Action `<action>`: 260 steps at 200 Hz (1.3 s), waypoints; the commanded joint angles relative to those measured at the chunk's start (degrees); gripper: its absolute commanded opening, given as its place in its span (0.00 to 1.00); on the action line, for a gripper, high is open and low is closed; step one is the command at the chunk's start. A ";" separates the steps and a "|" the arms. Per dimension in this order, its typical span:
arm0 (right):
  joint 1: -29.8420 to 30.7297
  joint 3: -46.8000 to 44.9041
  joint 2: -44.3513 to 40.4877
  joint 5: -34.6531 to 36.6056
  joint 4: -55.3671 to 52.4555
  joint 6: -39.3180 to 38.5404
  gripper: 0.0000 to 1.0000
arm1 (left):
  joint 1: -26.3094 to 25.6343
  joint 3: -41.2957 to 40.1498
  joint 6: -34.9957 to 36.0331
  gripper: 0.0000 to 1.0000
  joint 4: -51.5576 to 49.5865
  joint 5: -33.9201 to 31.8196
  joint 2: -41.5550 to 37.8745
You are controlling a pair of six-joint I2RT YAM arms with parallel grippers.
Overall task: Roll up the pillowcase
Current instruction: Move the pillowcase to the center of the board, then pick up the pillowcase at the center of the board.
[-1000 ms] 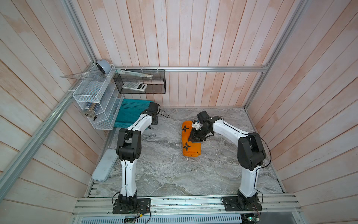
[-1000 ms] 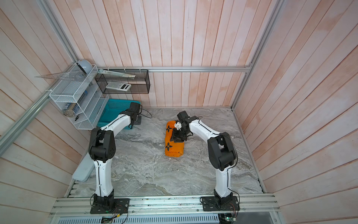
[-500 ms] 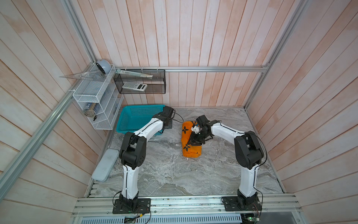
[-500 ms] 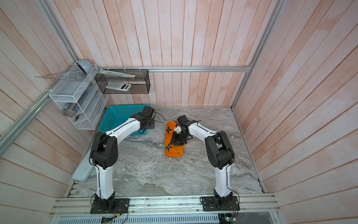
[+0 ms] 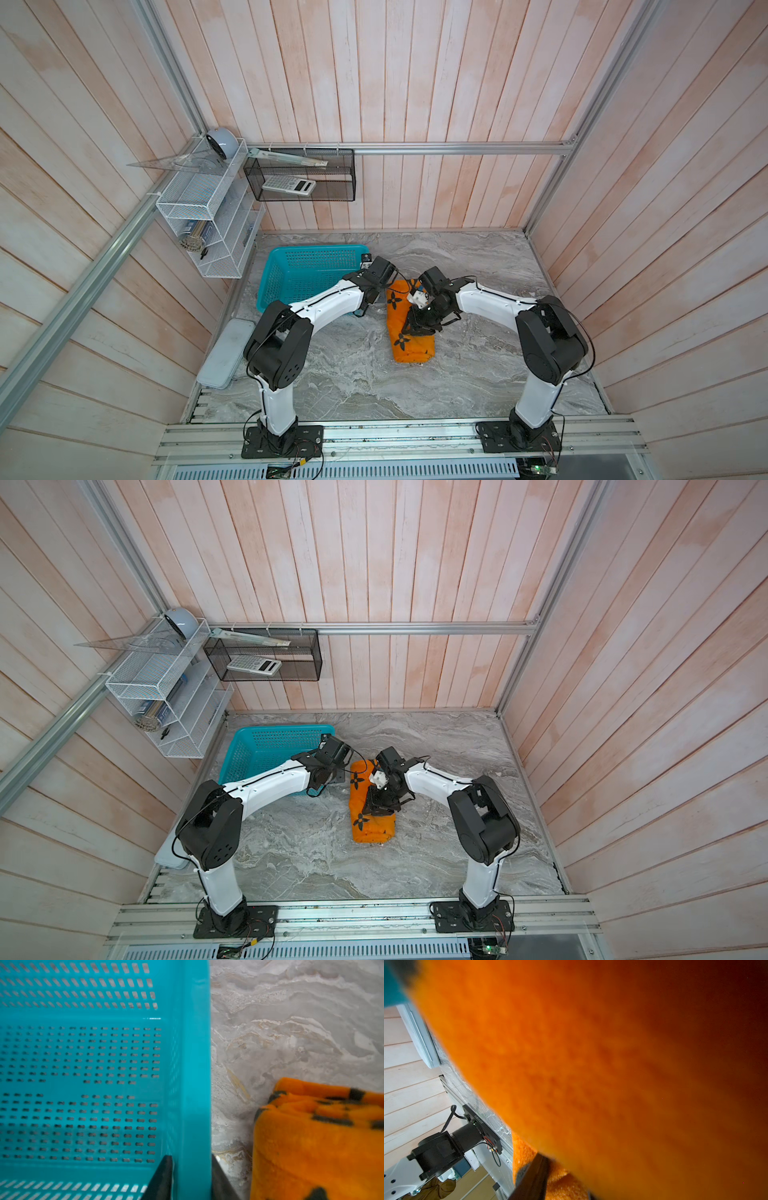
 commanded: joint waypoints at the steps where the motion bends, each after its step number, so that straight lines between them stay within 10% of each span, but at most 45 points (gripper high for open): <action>1: 3.16 -4.80 -0.02 6.37 -9.32 3.53 0.35 | 0.06 -0.69 -3.71 0.56 1.39 1.29 -2.97; 51: 4.75 -2.04 -7.31 9.58 -10.50 5.56 0.37 | 0.08 4.76 0.90 0.91 -2.62 1.19 -7.07; 159: -8.54 -1.22 -14.79 12.99 -13.27 -0.86 0.43 | -10.77 -15.26 -11.16 0.97 0.66 8.01 -28.71; 260: -7.22 -0.37 -1.90 9.92 -7.03 -0.79 0.42 | -13.49 -27.02 -25.51 1.00 32.15 16.64 -8.95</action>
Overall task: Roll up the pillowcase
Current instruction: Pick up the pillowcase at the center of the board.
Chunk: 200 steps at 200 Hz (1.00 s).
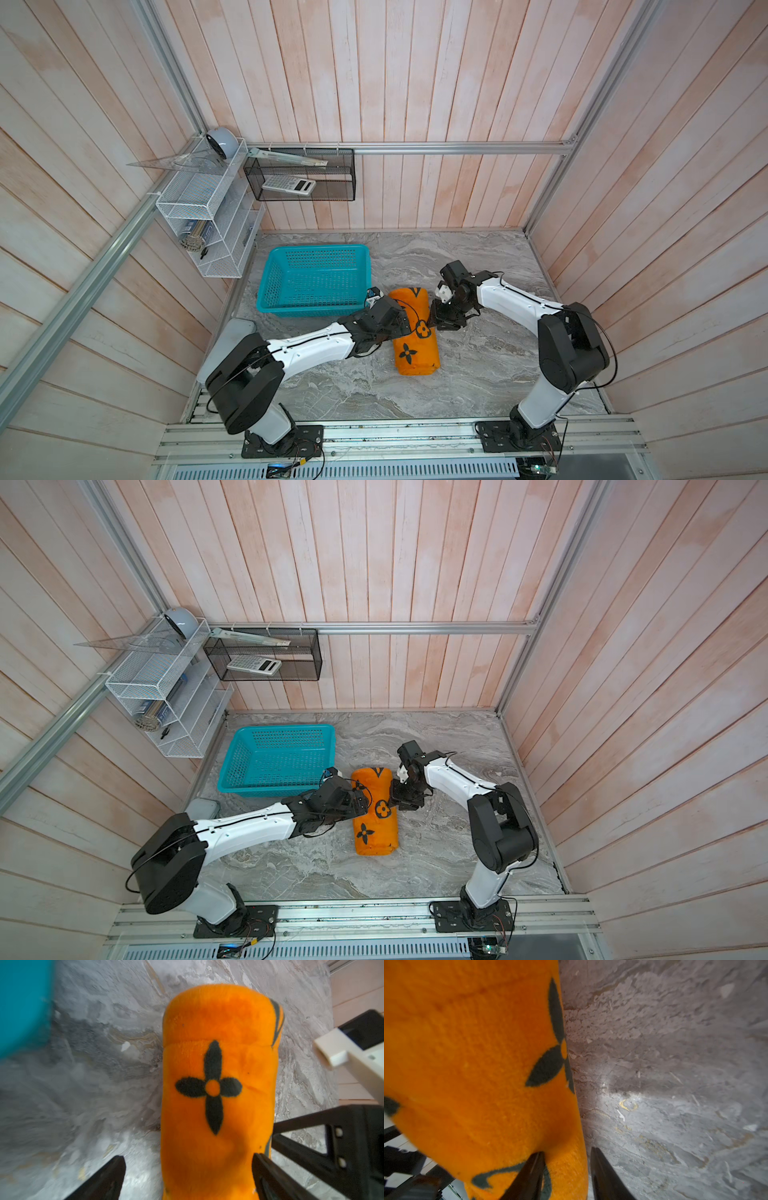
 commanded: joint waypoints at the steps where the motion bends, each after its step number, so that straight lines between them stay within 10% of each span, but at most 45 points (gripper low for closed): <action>1: 1.14 -0.77 1.62 -0.76 1.17 -0.42 0.42 | -0.10 -1.63 -4.38 1.00 9.70 3.17 4.87; 61: 1.40 -0.76 2.22 -0.32 -0.05 -1.15 0.42 | -1.92 -1.98 -9.21 0.97 17.61 8.18 14.60; 119: -1.02 -1.11 -0.01 1.65 -1.48 -0.57 0.41 | -1.90 -4.58 -13.79 0.00 30.14 12.52 15.81; 200: -24.41 -8.66 -16.29 5.32 -2.50 -0.36 0.42 | 5.35 -4.08 -3.51 0.00 31.81 23.51 0.51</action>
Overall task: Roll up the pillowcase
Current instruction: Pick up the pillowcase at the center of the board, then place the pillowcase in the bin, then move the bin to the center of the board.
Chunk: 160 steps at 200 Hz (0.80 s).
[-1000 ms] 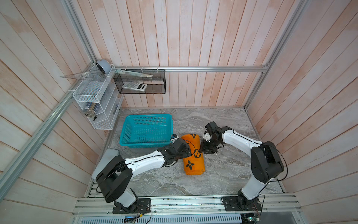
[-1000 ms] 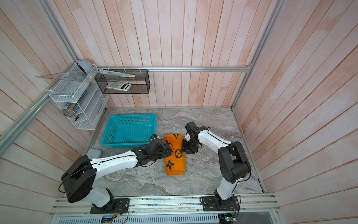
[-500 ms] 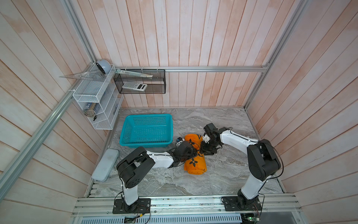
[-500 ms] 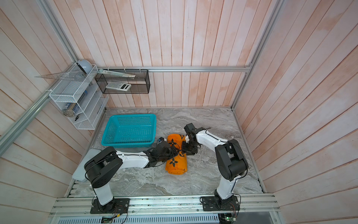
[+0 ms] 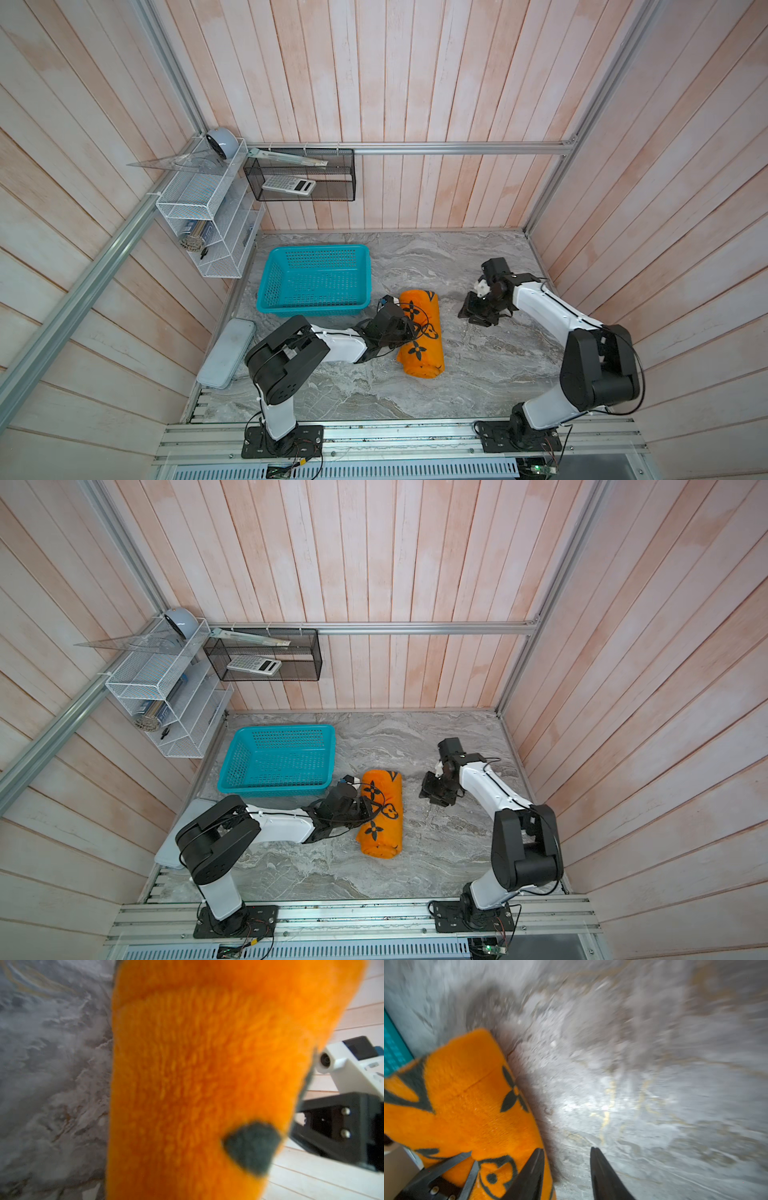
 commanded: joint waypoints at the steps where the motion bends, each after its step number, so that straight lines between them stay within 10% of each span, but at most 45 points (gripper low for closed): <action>1: -3.61 -2.03 -2.98 1.05 -1.55 -0.01 0.42 | 3.49 1.52 5.21 0.00 2.16 6.72 -7.83; 66: -4.08 -3.60 -0.70 -4.62 1.76 0.63 0.42 | 24.14 18.51 28.62 0.00 -29.59 11.18 -20.97; 127: -4.04 -4.81 -0.39 -7.50 4.45 0.70 0.42 | 42.67 23.60 39.16 0.00 -27.95 28.08 -7.43; 160: -4.01 -5.11 -0.39 -8.90 5.52 0.39 0.42 | 44.70 22.71 41.28 0.00 -24.31 24.82 -0.20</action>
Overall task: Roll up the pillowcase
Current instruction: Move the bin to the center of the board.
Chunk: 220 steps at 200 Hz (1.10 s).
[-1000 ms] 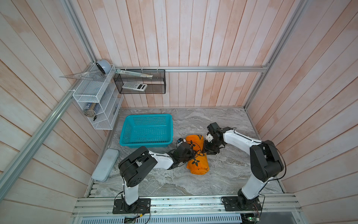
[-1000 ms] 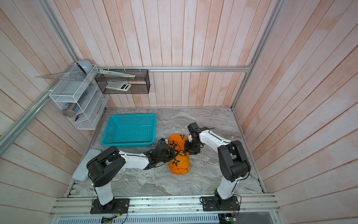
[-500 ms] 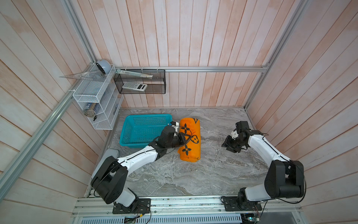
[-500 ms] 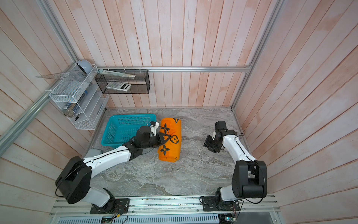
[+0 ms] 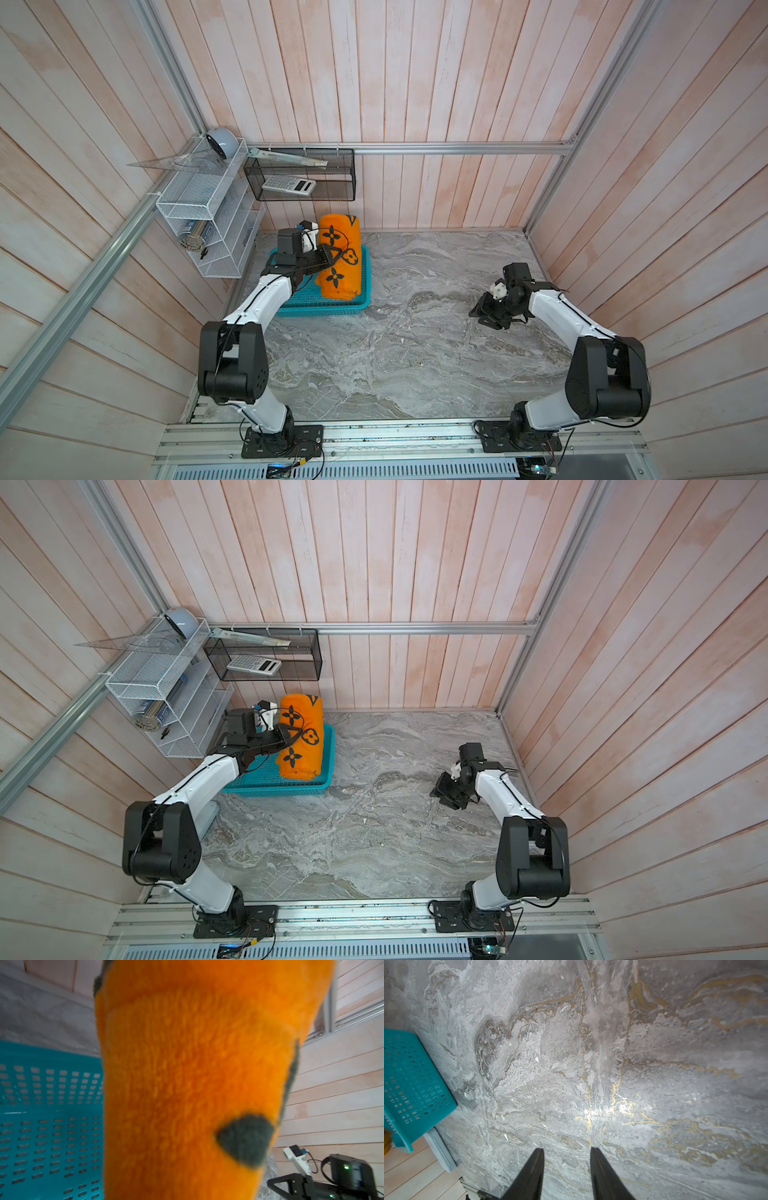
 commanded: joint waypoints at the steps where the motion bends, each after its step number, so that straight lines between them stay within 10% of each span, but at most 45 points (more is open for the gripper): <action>1: 0.19 -0.83 0.51 -2.07 1.45 0.00 0.42 | 0.91 0.27 4.56 0.00 2.84 1.70 2.72; 58: 0.26 -1.06 1.04 -3.55 2.59 -0.35 0.42 | -1.40 3.44 -5.47 0.00 5.76 2.78 17.27; 131: 0.29 -1.05 0.95 -3.53 2.50 -1.25 0.42 | -20.35 -5.09 -21.79 0.00 28.11 -13.78 20.32; 213: -0.74 -0.94 -1.47 2.22 -0.16 -2.10 0.43 | -29.57 9.80 -30.26 0.00 34.90 -15.14 32.99; 220: -0.96 -0.97 -1.30 2.04 -0.05 -1.96 0.44 | -29.56 10.04 -29.79 0.12 33.83 -13.85 32.96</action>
